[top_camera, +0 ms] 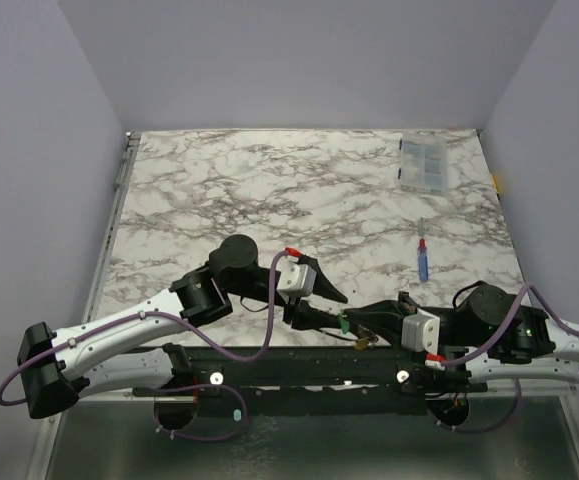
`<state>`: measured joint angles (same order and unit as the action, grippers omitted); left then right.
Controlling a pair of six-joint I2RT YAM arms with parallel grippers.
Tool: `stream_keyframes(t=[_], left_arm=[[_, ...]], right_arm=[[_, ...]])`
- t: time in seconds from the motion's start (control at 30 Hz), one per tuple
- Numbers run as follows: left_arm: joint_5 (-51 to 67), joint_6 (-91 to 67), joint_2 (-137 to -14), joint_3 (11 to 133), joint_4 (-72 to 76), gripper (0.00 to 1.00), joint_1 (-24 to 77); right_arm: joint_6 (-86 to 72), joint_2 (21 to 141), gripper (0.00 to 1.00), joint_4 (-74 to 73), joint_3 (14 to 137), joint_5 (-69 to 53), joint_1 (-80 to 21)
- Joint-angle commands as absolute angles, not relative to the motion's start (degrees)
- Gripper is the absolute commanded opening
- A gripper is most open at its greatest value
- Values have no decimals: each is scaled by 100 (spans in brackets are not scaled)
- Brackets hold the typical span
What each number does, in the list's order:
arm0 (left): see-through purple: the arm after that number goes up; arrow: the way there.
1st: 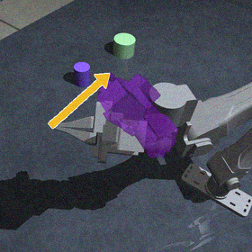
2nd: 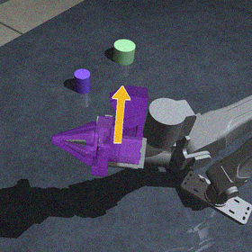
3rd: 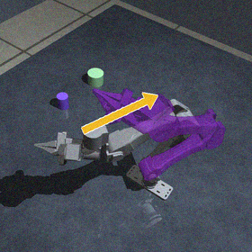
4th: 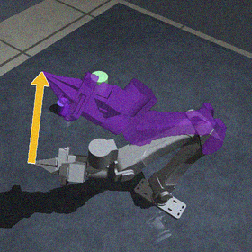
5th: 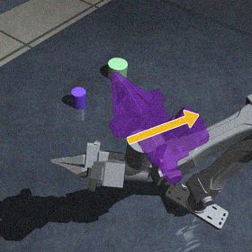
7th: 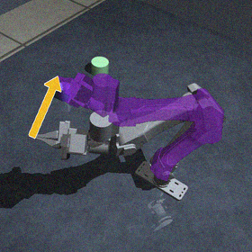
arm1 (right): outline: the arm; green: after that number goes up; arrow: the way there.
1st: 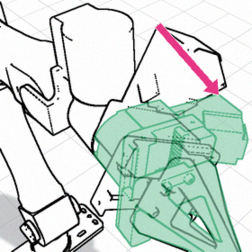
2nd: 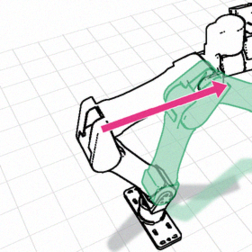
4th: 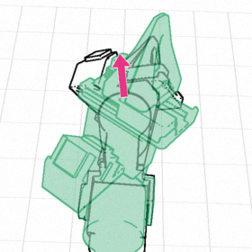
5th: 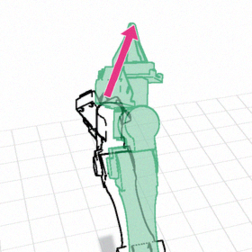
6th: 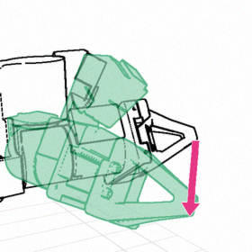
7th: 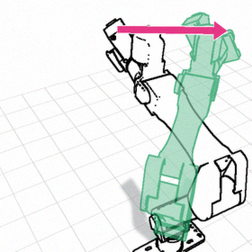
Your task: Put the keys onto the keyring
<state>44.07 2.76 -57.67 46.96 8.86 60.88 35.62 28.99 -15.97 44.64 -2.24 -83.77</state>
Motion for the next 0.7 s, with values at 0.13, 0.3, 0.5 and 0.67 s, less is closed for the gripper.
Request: stream_keyframes(t=[0.13,0.3,0.5,0.67], left_arm=[[4707,289,-5755,4557,1251,32,6117],[4527,452,-5632,4395,1406,20,6117],[4048,1127,-5300,4097,1459,12,6117],[3722,1660,-5109,3893,1486,8,6119]], right_arm=[[3599,2926,1,-1316,4579,-177,-8380],[3568,2931,1,-1251,4515,-117,-8379],[3215,2791,1,-798,4192,693,-8384],[2603,2613,1,-471,3809,1149,-8383]])
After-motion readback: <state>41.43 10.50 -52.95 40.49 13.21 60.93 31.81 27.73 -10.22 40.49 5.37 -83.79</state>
